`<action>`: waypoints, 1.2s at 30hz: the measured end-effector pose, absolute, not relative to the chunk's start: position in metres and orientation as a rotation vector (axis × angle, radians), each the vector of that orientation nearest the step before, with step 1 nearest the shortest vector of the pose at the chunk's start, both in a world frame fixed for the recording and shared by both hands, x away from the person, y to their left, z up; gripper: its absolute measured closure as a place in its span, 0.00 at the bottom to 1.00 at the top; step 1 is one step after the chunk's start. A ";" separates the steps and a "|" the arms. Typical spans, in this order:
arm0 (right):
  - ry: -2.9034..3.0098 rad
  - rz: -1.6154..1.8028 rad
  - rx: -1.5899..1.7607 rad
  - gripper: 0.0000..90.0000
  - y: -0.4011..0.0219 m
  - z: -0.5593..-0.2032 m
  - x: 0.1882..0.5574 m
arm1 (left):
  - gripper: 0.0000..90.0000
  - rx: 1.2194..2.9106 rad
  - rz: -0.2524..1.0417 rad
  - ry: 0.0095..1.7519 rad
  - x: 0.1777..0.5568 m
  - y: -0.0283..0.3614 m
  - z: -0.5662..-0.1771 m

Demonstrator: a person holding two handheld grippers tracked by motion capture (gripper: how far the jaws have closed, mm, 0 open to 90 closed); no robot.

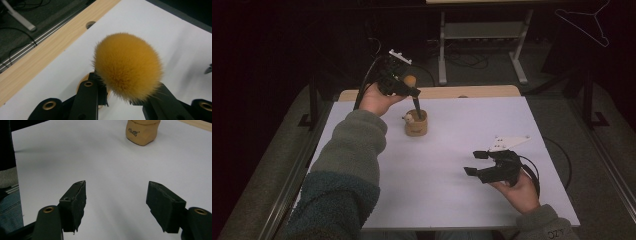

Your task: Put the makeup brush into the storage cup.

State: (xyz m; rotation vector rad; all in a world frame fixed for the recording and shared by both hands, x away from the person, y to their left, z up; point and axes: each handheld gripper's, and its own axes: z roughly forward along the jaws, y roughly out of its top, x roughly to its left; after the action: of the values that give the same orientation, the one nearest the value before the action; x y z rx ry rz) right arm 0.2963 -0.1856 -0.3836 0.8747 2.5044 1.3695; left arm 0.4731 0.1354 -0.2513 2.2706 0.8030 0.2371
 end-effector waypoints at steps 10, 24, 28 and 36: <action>2.508 1.372 0.870 0.34 -0.186 -0.383 0.297 | 0.81 2.272 0.261 0.874 0.483 0.139 -0.261; 2.506 1.372 0.870 0.34 -0.187 -0.383 0.296 | 0.81 2.246 0.236 0.970 0.493 0.145 -0.284; 2.506 1.373 0.859 0.34 -0.187 -0.383 0.296 | 0.81 2.238 0.227 0.986 0.495 0.149 -0.291; 2.509 1.374 0.860 0.34 -0.187 -0.383 0.297 | 0.81 2.234 0.215 1.015 0.496 0.148 -0.299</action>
State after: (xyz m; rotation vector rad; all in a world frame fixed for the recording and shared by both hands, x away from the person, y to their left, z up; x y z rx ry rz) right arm 0.2966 -0.1866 -0.3835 0.8602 2.5090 1.3743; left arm 0.4960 0.1485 -0.2990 2.2338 1.0155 0.2147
